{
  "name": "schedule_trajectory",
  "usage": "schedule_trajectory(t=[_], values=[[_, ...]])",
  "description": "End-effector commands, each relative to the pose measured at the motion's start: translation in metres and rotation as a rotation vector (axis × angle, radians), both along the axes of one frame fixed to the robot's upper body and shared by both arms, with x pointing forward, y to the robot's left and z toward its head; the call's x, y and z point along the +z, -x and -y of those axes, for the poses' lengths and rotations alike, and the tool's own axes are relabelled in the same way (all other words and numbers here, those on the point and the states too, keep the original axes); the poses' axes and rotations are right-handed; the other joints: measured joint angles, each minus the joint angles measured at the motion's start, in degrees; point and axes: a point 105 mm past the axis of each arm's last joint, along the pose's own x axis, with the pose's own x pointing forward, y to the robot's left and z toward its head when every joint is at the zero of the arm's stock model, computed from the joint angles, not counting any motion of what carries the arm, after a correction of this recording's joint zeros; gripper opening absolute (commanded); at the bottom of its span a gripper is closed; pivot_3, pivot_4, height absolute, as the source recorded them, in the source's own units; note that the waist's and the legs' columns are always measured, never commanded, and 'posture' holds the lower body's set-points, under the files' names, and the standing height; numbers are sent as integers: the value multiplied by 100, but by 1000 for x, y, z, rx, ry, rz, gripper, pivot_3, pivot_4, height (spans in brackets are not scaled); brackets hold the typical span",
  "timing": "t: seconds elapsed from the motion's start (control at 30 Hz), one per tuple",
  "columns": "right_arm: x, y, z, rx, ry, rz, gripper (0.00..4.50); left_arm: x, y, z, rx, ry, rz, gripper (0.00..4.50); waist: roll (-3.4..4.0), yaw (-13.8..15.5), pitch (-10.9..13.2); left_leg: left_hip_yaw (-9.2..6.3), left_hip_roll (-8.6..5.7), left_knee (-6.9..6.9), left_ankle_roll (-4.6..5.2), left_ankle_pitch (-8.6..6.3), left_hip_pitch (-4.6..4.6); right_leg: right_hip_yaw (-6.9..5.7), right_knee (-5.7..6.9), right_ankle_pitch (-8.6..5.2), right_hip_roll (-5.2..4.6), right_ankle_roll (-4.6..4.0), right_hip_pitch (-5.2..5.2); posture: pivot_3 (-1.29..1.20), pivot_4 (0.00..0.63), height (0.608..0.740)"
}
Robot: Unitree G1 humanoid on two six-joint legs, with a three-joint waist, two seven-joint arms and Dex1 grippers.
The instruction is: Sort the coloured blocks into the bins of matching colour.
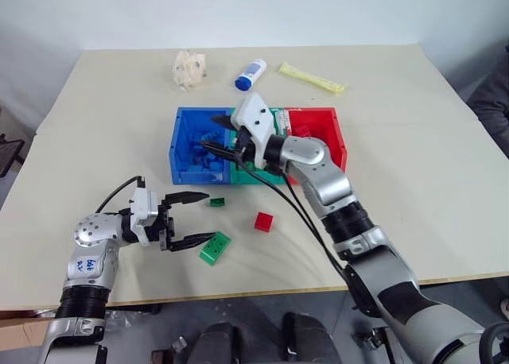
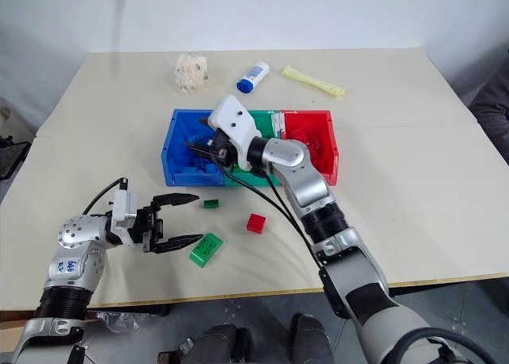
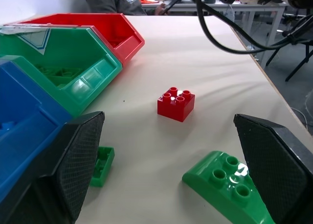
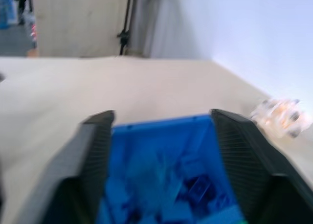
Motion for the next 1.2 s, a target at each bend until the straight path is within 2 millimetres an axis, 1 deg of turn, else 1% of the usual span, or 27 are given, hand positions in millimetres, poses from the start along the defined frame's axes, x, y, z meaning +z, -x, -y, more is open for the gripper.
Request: schedule_trajectory(t=[0.03,0.13,0.23,0.33,0.4,0.5,0.6,0.63,0.7,0.83,0.9,1.0,1.1,1.17,1.2], values=[[6,9,6,29,-39,76,4364,11,-1,-4,10,-8,43,4500,1,-2,0,-1,-2,-1,0,0,0,1,0,0,0,0,0,0,150,740],[-9,27,19,123,17,54,4364,9,-2,-6,11,-19,34,4500,1,11,1,-9,-4,-3,0,0,-1,1,-1,0,0,0,2,0,150,740],[-18,39,39,165,59,47,4364,10,-4,-5,16,-22,22,4500,2,10,1,-7,-7,-2,1,0,-3,3,-5,0,-3,0,3,0,150,740],[-29,54,62,219,120,11,4364,8,-8,-4,40,-45,-1,4500,2,18,1,-5,-5,0,1,0,-3,4,-7,0,-2,0,5,0,150,740],[-36,58,74,227,161,-29,4364,7,-10,-4,65,-55,-10,4500,2,19,2,2,-3,1,1,0,-2,5,-9,0,-2,0,5,0,150,740],[-45,63,96,213,205,-74,4364,6,-11,-4,97,-65,-29,4500,2,22,2,7,1,1,0,0,1,7,-11,0,-2,0,5,0,150,740],[-61,64,130,147,270,-162,4364,2,-6,-8,137,-84,-94,4500,1,31,2,7,1,0,1,0,0,12,-14,0,-7,0,4,0,150,740],[-64,66,139,130,286,-187,4437,3,-4,-9,151,-86,-98,4500,1,40,2,7,0,-1,1,-1,-1,19,-16,0,-10,0,5,0,150,740],[-67,69,147,119,295,-213,4437,4,-2,-12,166,-82,-92,4500,1,49,3,6,-2,-3,1,-1,-1,30,-22,0,-13,0,6,0,150,740],[-75,81,179,78,345,-273,4437,5,16,-20,162,-68,-48,4500,1,55,4,10,12,-3,-3,-3,0,51,-49,0,-16,0,16,0,150,740],[-81,87,193,50,387,-303,4437,5,19,-21,160,-56,-36,4500,1,85,4,11,15,-4,-6,-5,-2,51,-64,0,-21,0,18,0,150,740],[-87,91,208,1,430,-353,4437,4,21,-23,153,-48,-27,4500,1,158,4,19,17,-1,-6,-5,-3,52,-73,0,-20,0,21,0,150,740],[-88,95,215,-27,449,-380,4437,4,22,-25,142,-51,-26,4500,1,186,4,22,19,1,-6,-5,-1,55,-73,0,-26,0,22,0,150,740],[-88,96,214,-36,464,-388,4437,4,21,-27,137,-56,-26,4500,1,187,4,23,18,1,-6,-5,-2,55,-74,0,-29,0,22,0,150,740],[-89,97,210,-36,468,-390,4437,4,20,-27,135,-57,-23,4500,1,184,4,22,18,1,-7,-5,-2,55,-75,0,-31,0,22,0,150,740]])
